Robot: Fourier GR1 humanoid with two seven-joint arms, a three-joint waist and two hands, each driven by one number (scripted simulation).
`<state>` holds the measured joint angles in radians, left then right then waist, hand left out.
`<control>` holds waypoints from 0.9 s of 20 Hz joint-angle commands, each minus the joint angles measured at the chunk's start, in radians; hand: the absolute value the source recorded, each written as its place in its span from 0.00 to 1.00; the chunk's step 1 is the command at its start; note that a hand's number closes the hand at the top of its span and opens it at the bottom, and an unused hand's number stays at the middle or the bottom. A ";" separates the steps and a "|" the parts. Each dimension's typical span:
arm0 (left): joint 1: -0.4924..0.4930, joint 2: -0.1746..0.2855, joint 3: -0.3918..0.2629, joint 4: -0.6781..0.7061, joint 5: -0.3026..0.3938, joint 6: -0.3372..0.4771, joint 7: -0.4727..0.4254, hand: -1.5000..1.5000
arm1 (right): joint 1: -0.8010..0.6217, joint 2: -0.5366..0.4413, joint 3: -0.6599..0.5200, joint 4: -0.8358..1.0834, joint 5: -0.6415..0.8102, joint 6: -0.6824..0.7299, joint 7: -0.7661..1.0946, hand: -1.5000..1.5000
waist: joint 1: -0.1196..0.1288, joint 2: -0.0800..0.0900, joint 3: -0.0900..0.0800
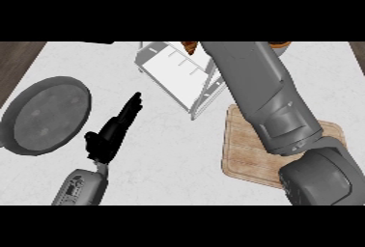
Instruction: Pick the croissant from the cutting board and place it in the tiered basket
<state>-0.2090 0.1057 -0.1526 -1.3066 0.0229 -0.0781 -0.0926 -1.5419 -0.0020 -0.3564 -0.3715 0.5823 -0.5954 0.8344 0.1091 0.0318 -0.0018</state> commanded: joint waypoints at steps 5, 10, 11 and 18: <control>0.005 0.017 0.039 0.014 0.009 0.005 -0.009 0.50 | -0.042 0.002 0.020 0.046 0.021 -0.260 -0.032 0.00 | -0.054 -0.016 -0.001; 0.064 0.015 0.040 -0.013 0.020 0.008 0.005 0.50 | -0.027 -0.043 0.105 0.117 0.191 -0.491 0.070 0.00 | -0.083 -0.031 -0.002; 0.071 0.022 0.040 -0.012 0.012 0.011 0.000 0.50 | -0.033 -0.055 0.120 0.126 0.220 -0.531 0.090 0.00 | -0.090 -0.033 -0.002; 0.143 0.039 0.078 -0.028 0.034 0.015 -0.016 0.50 | 0.016 -0.083 0.136 -0.018 0.255 -0.581 0.100 0.00 | -0.162 -0.068 0.002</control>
<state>-0.1178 0.1408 -0.0843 -1.3253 0.0500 -0.0653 -0.0960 -1.5340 -0.0851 -0.2332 -0.3234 0.8146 -1.0673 0.8750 -0.0199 -0.0180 -0.0007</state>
